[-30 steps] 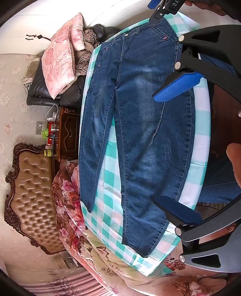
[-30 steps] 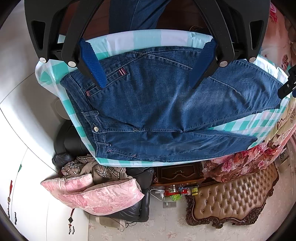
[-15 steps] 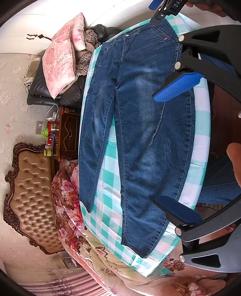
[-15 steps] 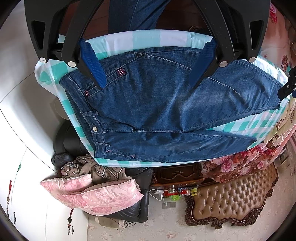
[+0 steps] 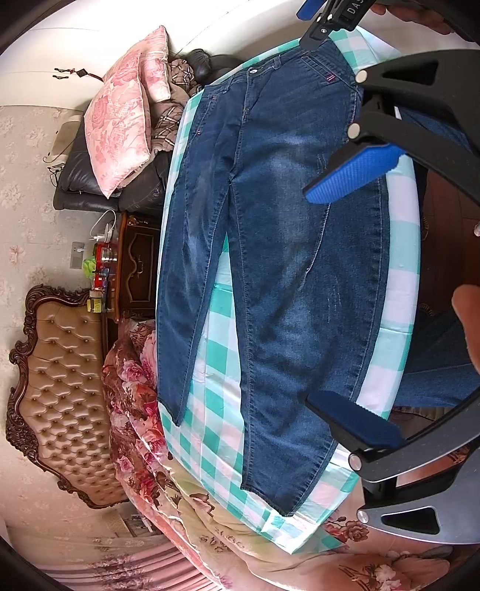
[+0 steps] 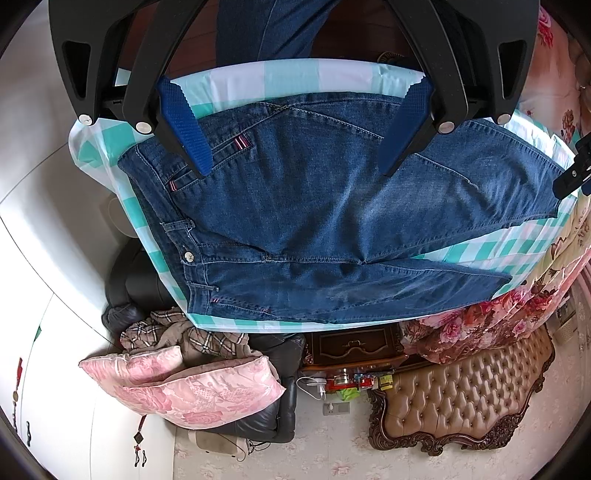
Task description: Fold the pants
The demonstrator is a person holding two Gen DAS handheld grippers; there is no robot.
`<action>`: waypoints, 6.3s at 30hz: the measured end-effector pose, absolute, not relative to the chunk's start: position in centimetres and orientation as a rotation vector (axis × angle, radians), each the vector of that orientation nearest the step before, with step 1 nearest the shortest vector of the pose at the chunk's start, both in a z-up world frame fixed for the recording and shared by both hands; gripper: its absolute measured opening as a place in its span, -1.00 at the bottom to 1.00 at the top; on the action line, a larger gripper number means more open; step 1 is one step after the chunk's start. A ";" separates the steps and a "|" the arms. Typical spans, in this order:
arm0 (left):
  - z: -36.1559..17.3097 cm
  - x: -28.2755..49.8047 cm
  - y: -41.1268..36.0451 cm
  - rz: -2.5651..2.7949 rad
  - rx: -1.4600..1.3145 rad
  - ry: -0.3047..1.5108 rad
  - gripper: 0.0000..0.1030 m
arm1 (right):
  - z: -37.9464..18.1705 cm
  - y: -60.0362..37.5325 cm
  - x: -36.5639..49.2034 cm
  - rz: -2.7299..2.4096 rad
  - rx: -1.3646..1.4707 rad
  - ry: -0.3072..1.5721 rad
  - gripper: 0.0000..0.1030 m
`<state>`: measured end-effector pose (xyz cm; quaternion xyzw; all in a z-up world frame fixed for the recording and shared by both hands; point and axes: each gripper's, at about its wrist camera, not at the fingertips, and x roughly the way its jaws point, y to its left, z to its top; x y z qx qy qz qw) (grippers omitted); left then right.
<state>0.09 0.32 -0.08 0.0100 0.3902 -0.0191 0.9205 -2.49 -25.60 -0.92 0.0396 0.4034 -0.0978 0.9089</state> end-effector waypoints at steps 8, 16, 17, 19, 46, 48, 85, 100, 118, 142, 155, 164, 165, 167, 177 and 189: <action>-0.1 0.1 0.3 -0.038 0.021 0.802 0.97 | -0.9 -25.6 -2.5 -0.202 0.084 0.835 0.70; -0.1 0.1 0.3 -0.039 0.020 0.802 0.97 | -0.9 -25.6 -2.5 -0.202 0.087 0.837 0.70; -0.1 0.1 0.3 -0.038 0.020 0.802 0.97 | -0.9 -25.6 -2.5 -0.202 0.086 0.837 0.70; -0.1 0.1 0.3 -0.039 0.020 0.803 0.97 | -0.9 -25.7 -2.5 -0.203 0.086 0.837 0.71; -5.1 3.1 2.3 0.019 -0.009 0.936 0.97 | -4.9 -47.7 20.7 -0.259 0.284 1.057 0.70; -5.7 3.7 2.7 0.040 -0.008 0.958 0.97 | -6.3 -50.2 24.6 -0.272 0.307 1.104 0.70; -6.7 20.1 10.4 -0.249 -0.604 0.973 0.93 | -2.4 -40.5 1.9 0.252 0.429 0.751 -0.71; -15.6 39.7 16.6 -0.135 -0.973 1.073 -0.21 | -1.3 -42.1 3.1 0.208 0.521 0.728 -0.71; -16.0 47.0 21.9 -0.013 -1.045 1.050 -0.99 | -0.8 -45.0 5.0 0.170 0.529 0.765 -0.71; -15.9 7.4 27.9 -0.006 -1.007 0.933 -0.98 | -11.1 -50.3 -5.2 -0.148 0.976 0.904 0.19; -17.4 7.8 27.8 -0.016 -1.057 0.932 -0.98 | -12.5 -48.9 -2.7 -0.247 0.920 0.944 -0.26; -14.0 6.0 28.2 -0.010 -1.046 0.898 -0.99 | -5.3 -48.1 -3.5 -0.273 0.770 0.807 -0.76; -14.5 5.8 28.2 -0.008 -1.043 0.914 -0.99 | -6.0 -48.3 -3.4 -0.285 0.770 0.825 -0.76; -17.2 5.5 28.6 0.011 -1.101 0.970 -0.99 | -8.6 -49.0 -3.0 -0.312 0.796 0.903 -0.76; -19.0 5.7 28.4 0.009 -1.110 0.978 -0.99 | -11.2 -49.3 -2.0 -0.352 0.733 0.962 -0.77; -20.1 6.3 38.6 0.101 -1.236 0.793 -0.67 | -11.9 -47.5 -1.3 -0.421 0.605 1.002 -0.77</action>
